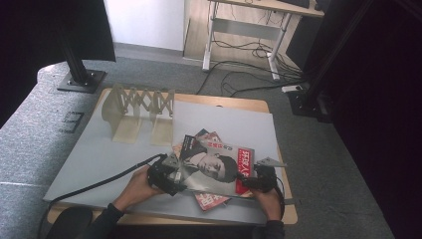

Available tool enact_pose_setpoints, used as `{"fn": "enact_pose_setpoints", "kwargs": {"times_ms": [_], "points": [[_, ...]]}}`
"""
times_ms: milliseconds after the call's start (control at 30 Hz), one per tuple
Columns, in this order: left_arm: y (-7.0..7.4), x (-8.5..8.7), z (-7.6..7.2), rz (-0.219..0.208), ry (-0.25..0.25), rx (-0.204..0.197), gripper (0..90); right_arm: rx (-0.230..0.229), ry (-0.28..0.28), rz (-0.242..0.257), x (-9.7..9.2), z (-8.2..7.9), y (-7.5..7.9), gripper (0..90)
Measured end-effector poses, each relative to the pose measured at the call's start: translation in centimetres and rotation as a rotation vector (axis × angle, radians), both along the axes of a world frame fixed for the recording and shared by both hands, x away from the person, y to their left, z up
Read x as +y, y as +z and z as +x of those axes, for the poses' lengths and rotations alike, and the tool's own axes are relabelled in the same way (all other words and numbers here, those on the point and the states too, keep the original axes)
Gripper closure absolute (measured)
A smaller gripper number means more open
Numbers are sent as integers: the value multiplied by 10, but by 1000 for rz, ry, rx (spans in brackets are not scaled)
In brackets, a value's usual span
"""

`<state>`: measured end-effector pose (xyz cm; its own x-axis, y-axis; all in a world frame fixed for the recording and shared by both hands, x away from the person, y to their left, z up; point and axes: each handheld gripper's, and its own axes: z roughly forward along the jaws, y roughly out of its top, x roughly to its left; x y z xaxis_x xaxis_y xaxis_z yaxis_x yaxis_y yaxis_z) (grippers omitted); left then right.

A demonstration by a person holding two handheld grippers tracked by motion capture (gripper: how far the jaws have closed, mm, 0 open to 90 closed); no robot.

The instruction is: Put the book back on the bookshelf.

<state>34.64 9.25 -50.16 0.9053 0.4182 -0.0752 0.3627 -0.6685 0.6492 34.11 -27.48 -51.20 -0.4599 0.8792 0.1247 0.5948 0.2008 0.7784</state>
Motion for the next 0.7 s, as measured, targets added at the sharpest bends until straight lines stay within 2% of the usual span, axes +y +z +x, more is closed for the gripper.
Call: {"fn": "enact_pose_setpoints", "kwargs": {"times_ms": [133,233,333,500,567,667,700], "points": [[-2,0,-10,4,-11,12,112,-7,-16,-7,5,7,0,104],[-1,-1,-16,-10,-26,29,111,-12,-24,-12,10,13,0,93],[-2,-1,-18,1,-31,11,112,-12,-16,-17,13,17,0,92],[0,3,-16,-9,-36,13,140,-20,-14,-23,13,17,0,94],[3,6,-15,-15,-24,0,141,-30,-14,-48,13,14,2,92],[7,11,-12,-18,-11,-17,126,-25,-25,-56,12,10,2,53],[9,15,-9,-18,11,-25,126,-18,-35,-58,9,6,2,17]]}}
